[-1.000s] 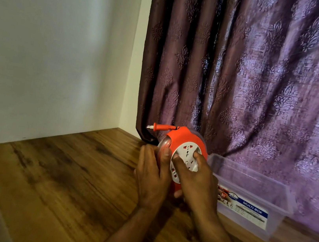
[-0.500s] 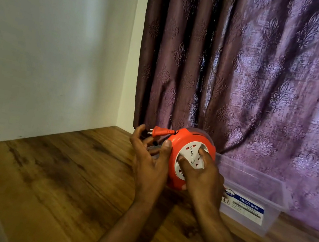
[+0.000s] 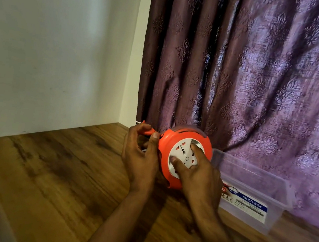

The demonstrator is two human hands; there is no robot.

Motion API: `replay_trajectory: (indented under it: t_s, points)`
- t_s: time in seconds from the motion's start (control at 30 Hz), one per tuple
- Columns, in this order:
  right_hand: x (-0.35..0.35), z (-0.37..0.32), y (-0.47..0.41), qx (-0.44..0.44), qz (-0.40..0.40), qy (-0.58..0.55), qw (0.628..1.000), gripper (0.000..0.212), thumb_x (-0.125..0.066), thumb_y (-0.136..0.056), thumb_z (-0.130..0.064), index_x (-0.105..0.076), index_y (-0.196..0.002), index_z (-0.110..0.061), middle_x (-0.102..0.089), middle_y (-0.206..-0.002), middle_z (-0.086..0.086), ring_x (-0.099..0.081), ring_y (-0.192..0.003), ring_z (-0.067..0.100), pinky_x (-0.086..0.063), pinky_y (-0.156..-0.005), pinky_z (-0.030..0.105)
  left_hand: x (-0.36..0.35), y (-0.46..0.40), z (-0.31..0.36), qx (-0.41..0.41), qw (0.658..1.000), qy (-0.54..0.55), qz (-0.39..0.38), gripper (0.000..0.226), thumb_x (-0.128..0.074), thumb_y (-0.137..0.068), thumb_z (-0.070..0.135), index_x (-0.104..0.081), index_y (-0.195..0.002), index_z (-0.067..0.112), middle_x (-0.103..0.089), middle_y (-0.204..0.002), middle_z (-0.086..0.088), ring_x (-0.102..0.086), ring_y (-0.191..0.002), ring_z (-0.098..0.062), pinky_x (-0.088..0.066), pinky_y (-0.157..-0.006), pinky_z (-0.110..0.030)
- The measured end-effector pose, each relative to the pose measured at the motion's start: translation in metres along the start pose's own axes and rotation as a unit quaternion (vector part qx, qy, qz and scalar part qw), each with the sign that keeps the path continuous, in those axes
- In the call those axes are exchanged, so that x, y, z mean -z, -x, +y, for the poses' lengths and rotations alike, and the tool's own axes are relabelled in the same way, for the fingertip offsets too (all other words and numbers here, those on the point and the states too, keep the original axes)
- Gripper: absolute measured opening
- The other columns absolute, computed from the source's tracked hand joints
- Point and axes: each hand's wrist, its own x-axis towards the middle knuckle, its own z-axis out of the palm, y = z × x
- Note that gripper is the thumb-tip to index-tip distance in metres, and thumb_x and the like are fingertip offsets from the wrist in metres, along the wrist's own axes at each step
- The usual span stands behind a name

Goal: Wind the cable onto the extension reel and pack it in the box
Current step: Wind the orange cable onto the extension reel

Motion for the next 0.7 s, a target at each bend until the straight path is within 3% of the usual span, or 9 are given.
replay_trajectory:
  t_s: [0.23,0.33,0.53,0.7]
  points:
    - [-0.0005,0.0005,0.0018,0.022,0.004,0.02,1.0,0.074,-0.055,-0.08,-0.069,-0.037,-0.145,-0.038,-0.072,-0.105,0.01,-0.062,-0.105,0.032,-0.048,-0.08,0.038,0.0011,-0.0031,-0.0014,-0.043,0.999,-0.022,-0.001,0.02,-0.065,-0.09,0.014,-0.056,-0.098,0.029,-0.064,-0.097,0.008,-0.064,-0.087,-0.005,-0.059,-0.069,-0.028]
    - [-0.0012,-0.0005,0.0023,0.021,0.004,0.031,0.999,0.075,-0.052,-0.081,-0.071,-0.034,-0.146,-0.038,-0.072,-0.102,0.011,-0.063,-0.104,0.033,-0.049,-0.08,0.038,0.0023,-0.0027,-0.0013,-0.065,0.997,-0.034,-0.029,0.017,-0.065,-0.091,0.02,-0.056,-0.099,0.032,-0.065,-0.098,0.01,-0.066,-0.091,-0.008,-0.06,-0.073,-0.028]
    - [0.0004,-0.0011,0.0026,0.015,0.004,0.034,0.999,0.074,-0.053,-0.081,-0.07,-0.032,-0.146,-0.041,-0.071,-0.102,0.011,-0.062,-0.104,0.033,-0.049,-0.082,0.039,0.003,0.0,-0.0026,-0.079,0.994,-0.037,-0.064,0.013,-0.062,-0.094,0.024,-0.057,-0.104,0.03,-0.066,-0.102,0.006,-0.067,-0.094,-0.018,-0.061,-0.078,-0.044]
    - [0.0009,0.0008,0.0008,0.006,0.011,-0.001,1.0,0.074,-0.055,-0.08,-0.069,-0.037,-0.145,-0.038,-0.071,-0.109,0.009,-0.06,-0.109,0.033,-0.049,-0.086,0.04,0.0023,0.0019,0.0066,-0.023,0.995,0.017,-0.097,0.059,-0.07,-0.084,0.039,-0.032,-0.124,0.059,-0.05,-0.112,0.043,-0.066,-0.097,0.004,-0.058,-0.072,-0.015]
